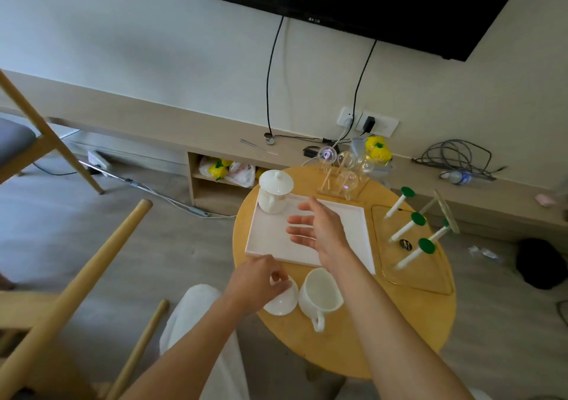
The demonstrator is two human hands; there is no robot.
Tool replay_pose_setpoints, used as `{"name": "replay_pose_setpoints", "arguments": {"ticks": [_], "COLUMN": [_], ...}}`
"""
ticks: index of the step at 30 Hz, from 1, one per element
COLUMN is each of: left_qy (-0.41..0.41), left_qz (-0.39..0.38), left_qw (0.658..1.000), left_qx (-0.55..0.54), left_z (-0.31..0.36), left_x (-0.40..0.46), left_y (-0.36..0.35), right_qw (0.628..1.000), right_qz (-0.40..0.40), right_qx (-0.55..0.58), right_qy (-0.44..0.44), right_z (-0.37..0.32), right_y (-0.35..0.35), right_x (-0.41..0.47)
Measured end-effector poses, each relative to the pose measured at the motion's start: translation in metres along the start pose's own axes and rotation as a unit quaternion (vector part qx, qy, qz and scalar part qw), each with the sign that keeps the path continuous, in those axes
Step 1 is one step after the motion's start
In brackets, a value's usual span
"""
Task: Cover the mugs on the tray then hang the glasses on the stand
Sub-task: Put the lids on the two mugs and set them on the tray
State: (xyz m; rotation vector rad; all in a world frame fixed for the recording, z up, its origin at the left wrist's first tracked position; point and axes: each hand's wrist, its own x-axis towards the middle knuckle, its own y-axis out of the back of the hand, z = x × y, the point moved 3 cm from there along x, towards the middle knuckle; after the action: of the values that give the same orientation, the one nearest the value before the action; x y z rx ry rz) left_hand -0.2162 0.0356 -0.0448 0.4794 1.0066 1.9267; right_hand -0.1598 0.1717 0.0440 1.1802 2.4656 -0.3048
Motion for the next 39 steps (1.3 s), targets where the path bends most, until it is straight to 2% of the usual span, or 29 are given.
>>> {"name": "replay_pose_setpoints", "arguments": {"ticks": [8,14,17,20,24,30,39], "left_qy": [0.022,0.009,-0.050,-0.102,-0.123,-0.119,-0.113], "left_qz": [-0.007,0.090,0.123,0.120,0.084,0.058,0.054], "left_qw": [0.998,0.995,0.991,0.988,0.989,0.991,0.992], "left_qx": [0.058,0.043,0.015,0.008,0.010,0.011,-0.001], "left_z": [0.011,0.022,0.049,0.081,0.101,0.105,0.102], "left_x": [-0.016,-0.014,-0.011,-0.009,-0.007,-0.011,-0.014], "left_y": [-0.002,0.041,0.053,0.047,0.029,0.011,0.007], "right_qw": [1.000,1.000,0.999,0.999,0.998,0.995,0.994], "right_qz": [-0.004,0.011,0.027,0.036,0.041,0.047,0.002], "right_qx": [0.000,-0.005,-0.015,-0.026,-0.024,-0.033,-0.059], "right_qy": [0.010,-0.005,-0.010,-0.017,-0.039,-0.079,-0.095], "right_z": [0.016,0.043,0.059,0.074,0.089,0.109,0.114], "right_y": [0.054,0.081,0.090,0.097,0.102,0.102,0.092], "right_x": [-0.057,-0.086,-0.095,-0.104,-0.112,-0.117,-0.128]}}
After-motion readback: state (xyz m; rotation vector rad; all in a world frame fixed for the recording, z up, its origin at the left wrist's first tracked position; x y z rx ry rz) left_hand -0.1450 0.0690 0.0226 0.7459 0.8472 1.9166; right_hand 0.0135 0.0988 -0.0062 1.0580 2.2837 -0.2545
